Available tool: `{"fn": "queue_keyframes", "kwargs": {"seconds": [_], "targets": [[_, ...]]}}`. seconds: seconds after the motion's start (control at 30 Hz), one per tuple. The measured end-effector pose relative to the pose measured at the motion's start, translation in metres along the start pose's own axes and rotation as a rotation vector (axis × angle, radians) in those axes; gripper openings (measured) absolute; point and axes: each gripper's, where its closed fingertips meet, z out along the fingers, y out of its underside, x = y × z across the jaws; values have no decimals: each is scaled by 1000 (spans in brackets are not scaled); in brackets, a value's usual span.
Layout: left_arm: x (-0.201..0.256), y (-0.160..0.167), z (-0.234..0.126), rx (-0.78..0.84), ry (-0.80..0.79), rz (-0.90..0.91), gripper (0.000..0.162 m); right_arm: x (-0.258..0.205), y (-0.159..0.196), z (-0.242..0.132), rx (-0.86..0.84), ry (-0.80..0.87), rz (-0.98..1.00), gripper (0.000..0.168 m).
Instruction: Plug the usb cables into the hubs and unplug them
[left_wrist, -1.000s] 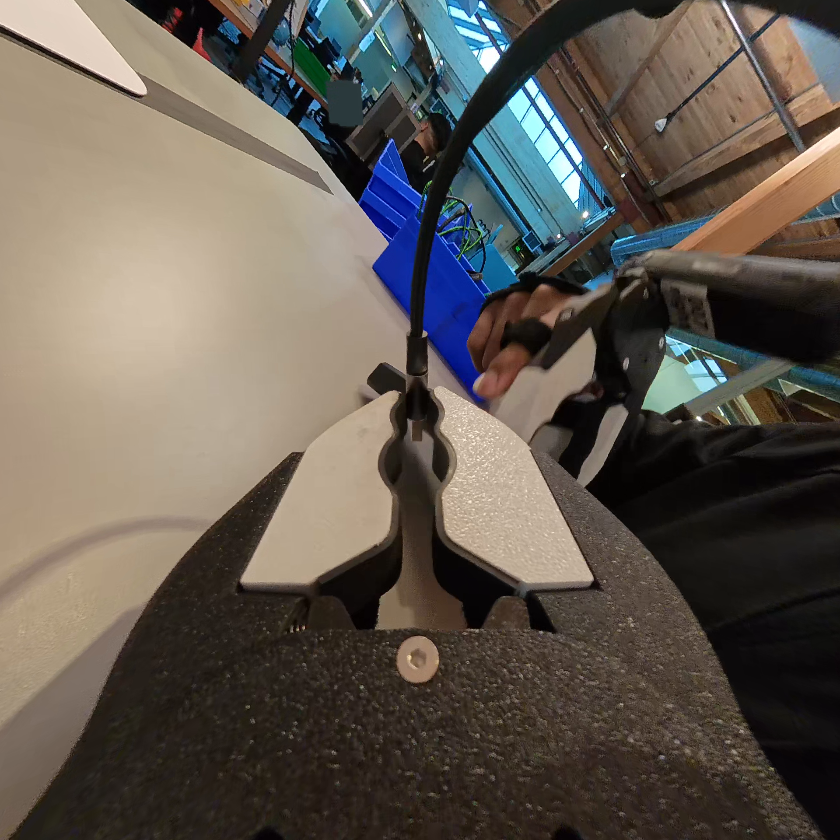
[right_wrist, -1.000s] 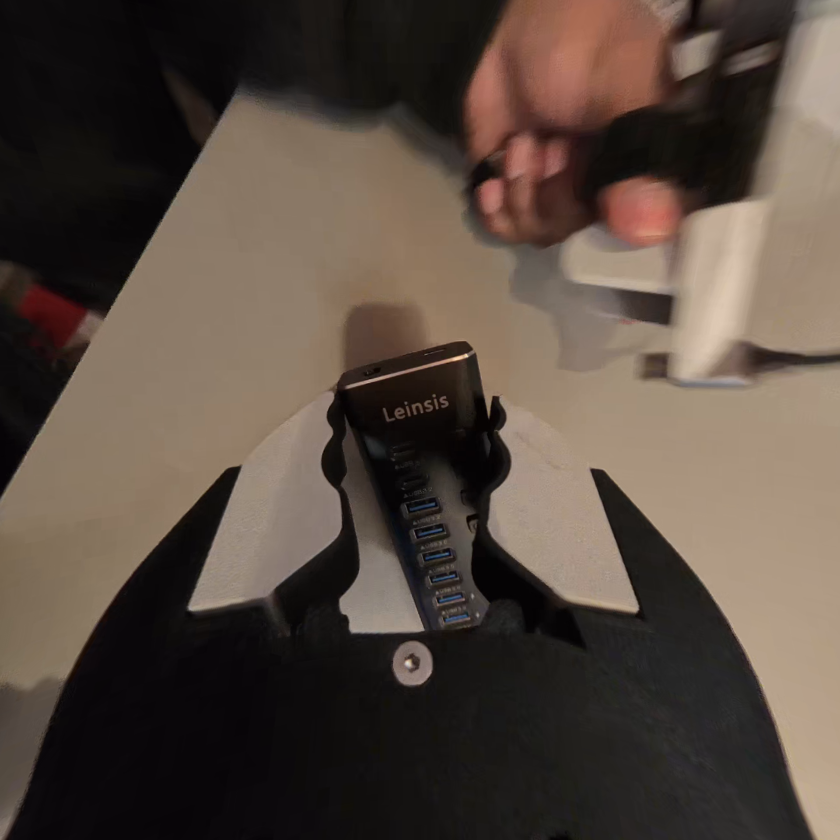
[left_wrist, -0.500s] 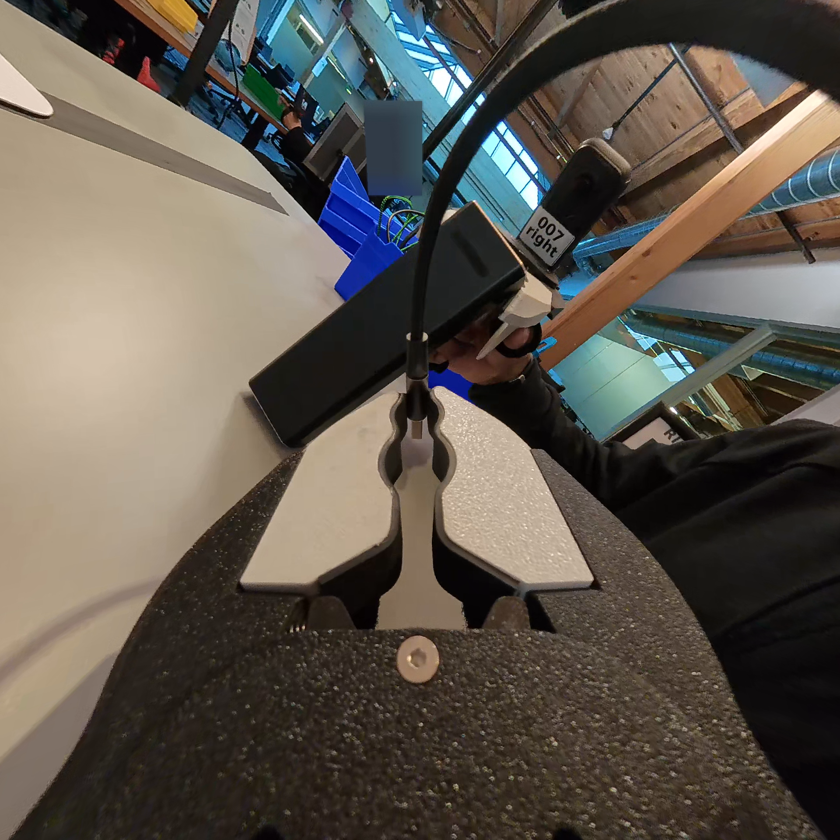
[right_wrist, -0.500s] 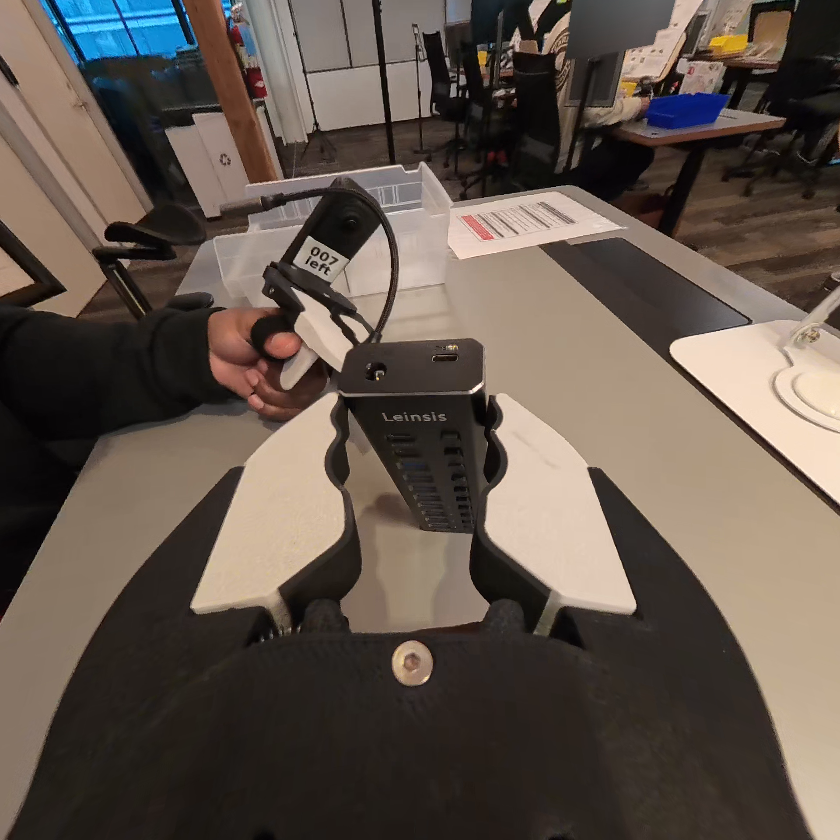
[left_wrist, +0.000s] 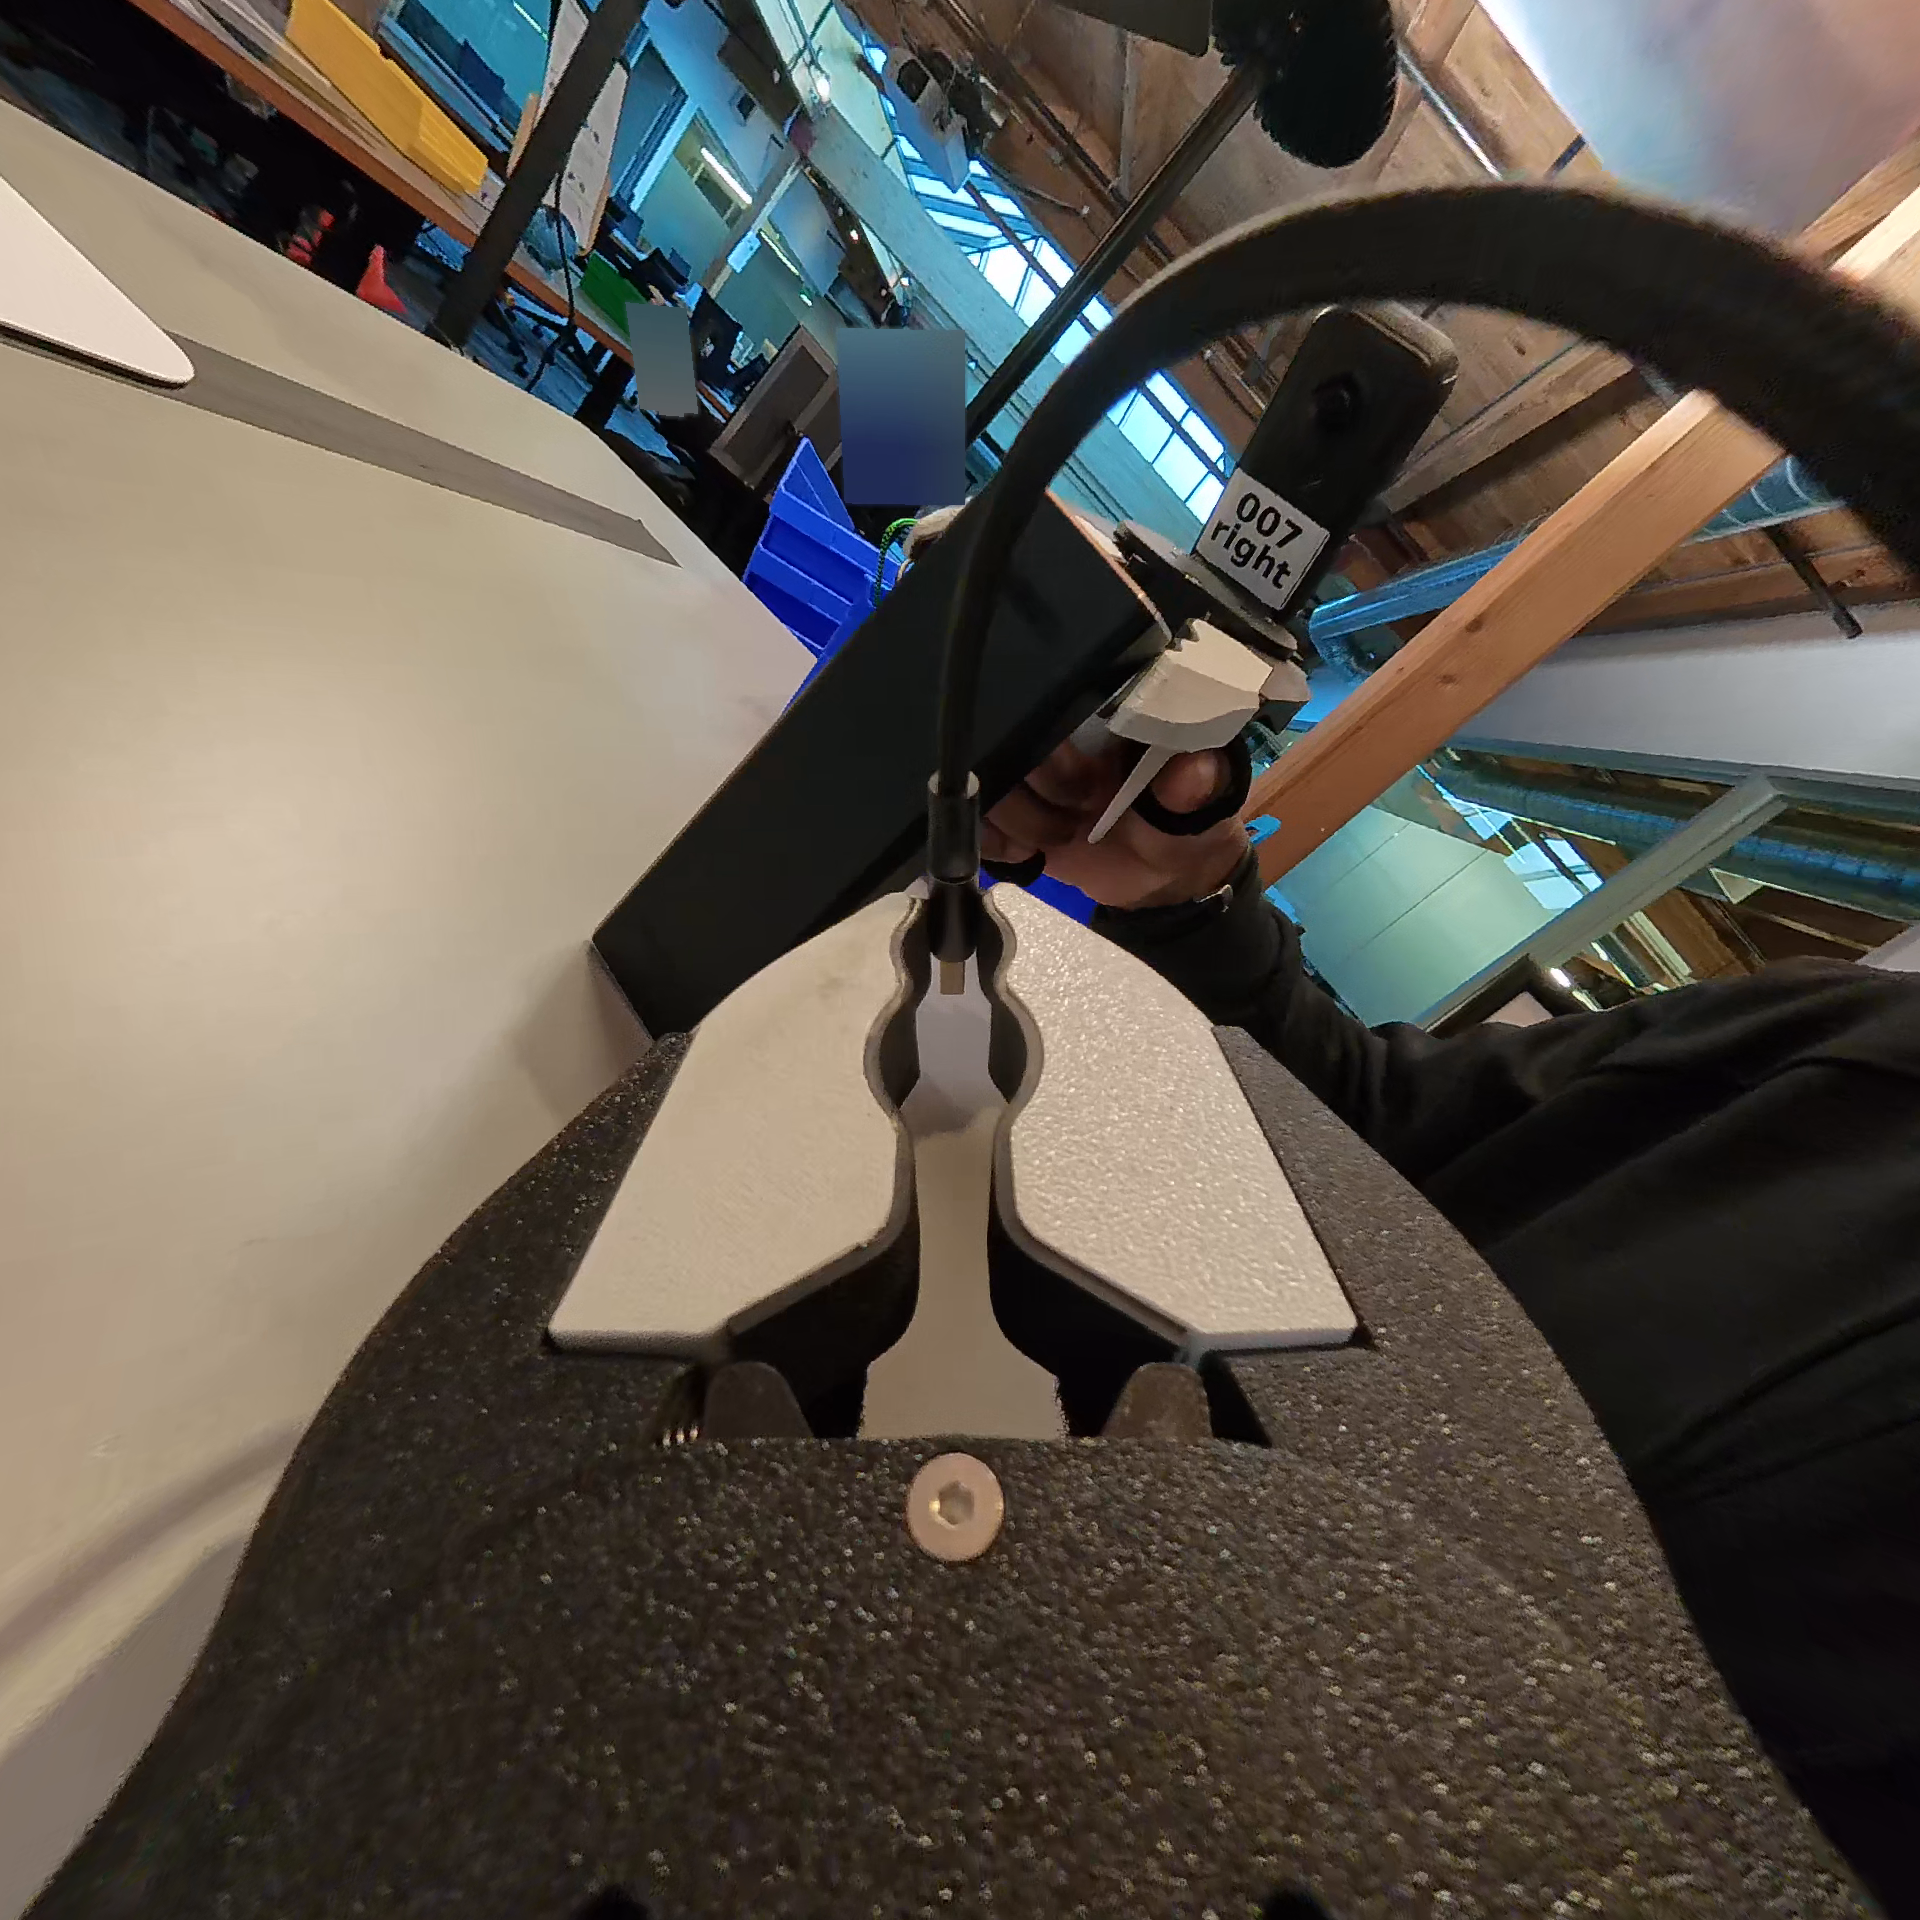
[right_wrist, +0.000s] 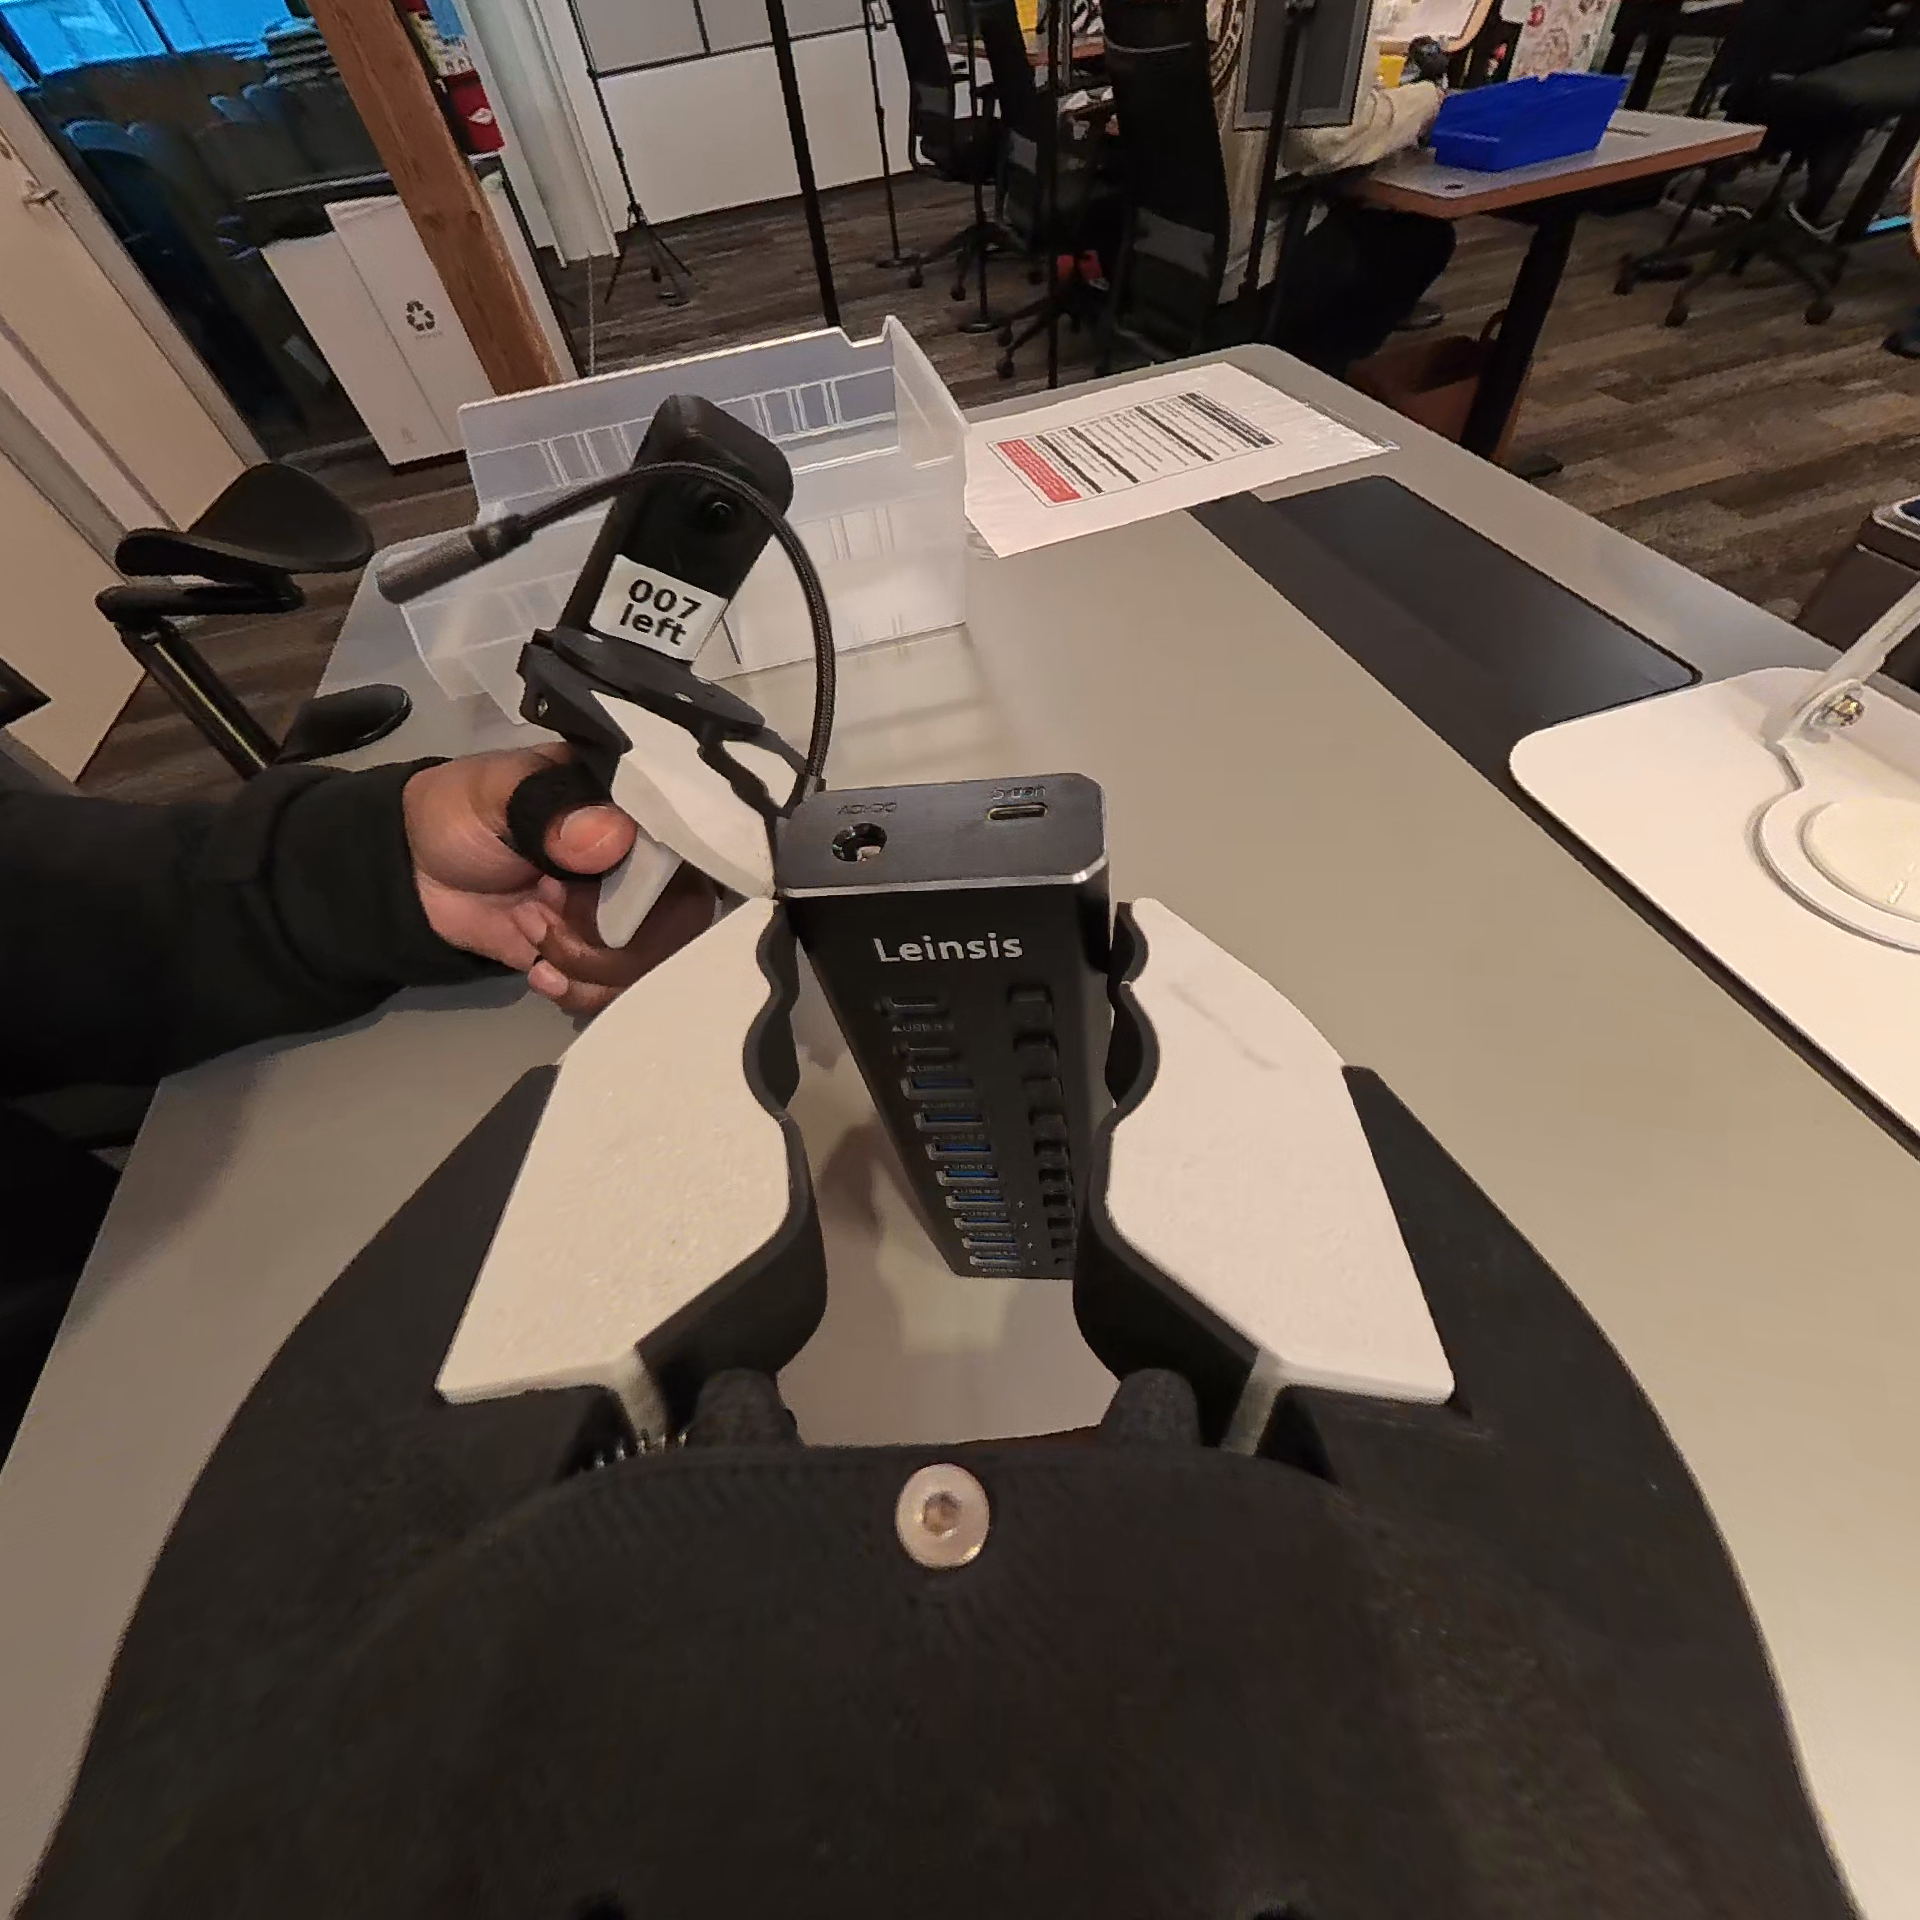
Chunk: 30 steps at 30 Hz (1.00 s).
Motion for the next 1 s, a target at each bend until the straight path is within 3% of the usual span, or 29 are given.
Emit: {"fn": "queue_keyframes", "kwargs": {"seconds": [1.0], "targets": [[-12,6,12,-77,-57,-5,8,7,3,-15,69,2,21,53]]}}
